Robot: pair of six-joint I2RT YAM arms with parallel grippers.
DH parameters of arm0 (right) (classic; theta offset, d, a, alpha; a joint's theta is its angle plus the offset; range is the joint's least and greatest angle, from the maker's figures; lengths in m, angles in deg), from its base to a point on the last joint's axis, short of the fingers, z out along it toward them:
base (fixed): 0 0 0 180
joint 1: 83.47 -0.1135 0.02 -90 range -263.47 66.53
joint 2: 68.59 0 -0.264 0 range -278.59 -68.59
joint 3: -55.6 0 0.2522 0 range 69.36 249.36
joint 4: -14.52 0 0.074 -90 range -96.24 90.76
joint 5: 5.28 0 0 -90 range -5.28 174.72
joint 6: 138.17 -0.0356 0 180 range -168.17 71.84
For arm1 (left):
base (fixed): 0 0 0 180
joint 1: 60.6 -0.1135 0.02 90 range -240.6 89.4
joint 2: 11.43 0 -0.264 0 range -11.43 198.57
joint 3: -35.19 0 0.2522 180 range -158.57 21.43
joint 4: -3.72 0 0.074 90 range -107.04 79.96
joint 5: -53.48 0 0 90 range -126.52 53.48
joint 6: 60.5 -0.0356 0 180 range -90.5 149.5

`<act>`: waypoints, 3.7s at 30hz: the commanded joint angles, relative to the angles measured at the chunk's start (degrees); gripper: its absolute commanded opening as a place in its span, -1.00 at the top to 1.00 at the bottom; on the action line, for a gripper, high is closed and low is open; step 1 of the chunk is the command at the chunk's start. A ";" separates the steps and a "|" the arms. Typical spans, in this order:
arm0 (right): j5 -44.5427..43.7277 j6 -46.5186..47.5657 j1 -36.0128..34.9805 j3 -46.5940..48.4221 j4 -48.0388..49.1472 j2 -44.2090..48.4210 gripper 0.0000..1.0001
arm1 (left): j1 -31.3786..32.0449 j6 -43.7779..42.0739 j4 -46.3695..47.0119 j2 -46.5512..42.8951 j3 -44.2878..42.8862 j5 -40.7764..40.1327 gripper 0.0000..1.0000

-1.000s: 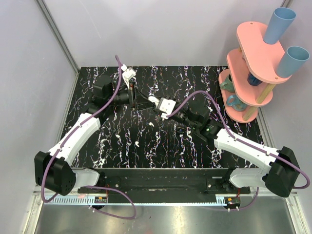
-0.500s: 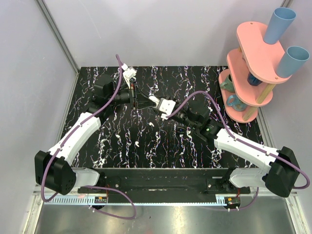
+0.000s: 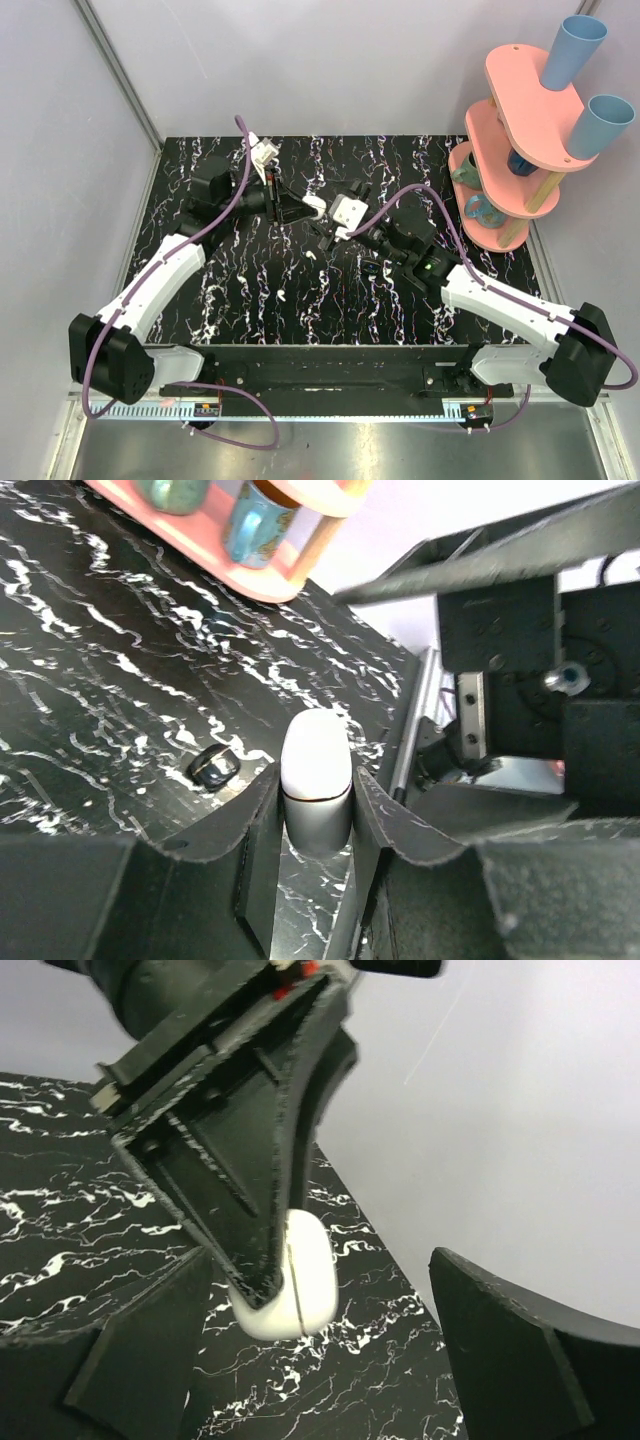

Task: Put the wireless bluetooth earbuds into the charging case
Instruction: Pass from the right arm to the left, then pass from the left arm to the right

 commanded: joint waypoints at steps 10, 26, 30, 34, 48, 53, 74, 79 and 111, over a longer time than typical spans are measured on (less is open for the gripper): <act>-17.78 -27.19 3.48 9.48 -10.62 7.15 -0.99 | -0.01 -5.22 33.61 -19.34 19.89 -20.92 1.00; 11.73 -89.62 13.76 26.30 -27.14 -7.08 -0.95 | 1.48 -13.92 53.14 -20.41 28.60 -23.83 1.00; 15.61 -96.85 13.86 23.39 -20.02 -9.72 -0.93 | 1.74 -14.10 53.85 -20.06 28.51 -23.74 1.00; 20.09 -102.38 14.12 20.57 -9.92 -11.39 -0.94 | 2.18 -14.10 54.03 -19.89 28.86 -23.74 1.00; 26.43 -109.43 14.03 19.60 -1.37 -15.08 -0.82 | 3.76 -16.12 53.50 -19.44 28.95 -26.29 1.00; 26.87 -108.81 14.12 19.69 -3.48 -14.82 -0.78 | 4.03 -16.30 54.03 -18.13 28.51 -26.90 1.00; 29.33 -108.90 14.03 21.80 -3.57 -16.84 -0.20 | 5.70 -17.18 53.59 -15.67 27.11 -27.61 1.00; 29.33 -107.24 14.03 22.50 -4.71 -16.75 -0.01 | 5.79 -17.62 52.36 -15.75 26.76 -27.78 1.00; 14.31 -66.48 13.94 29.87 -27.62 -7.70 -0.70 | 6.32 -17.97 45.59 -18.91 25.96 -24.27 1.00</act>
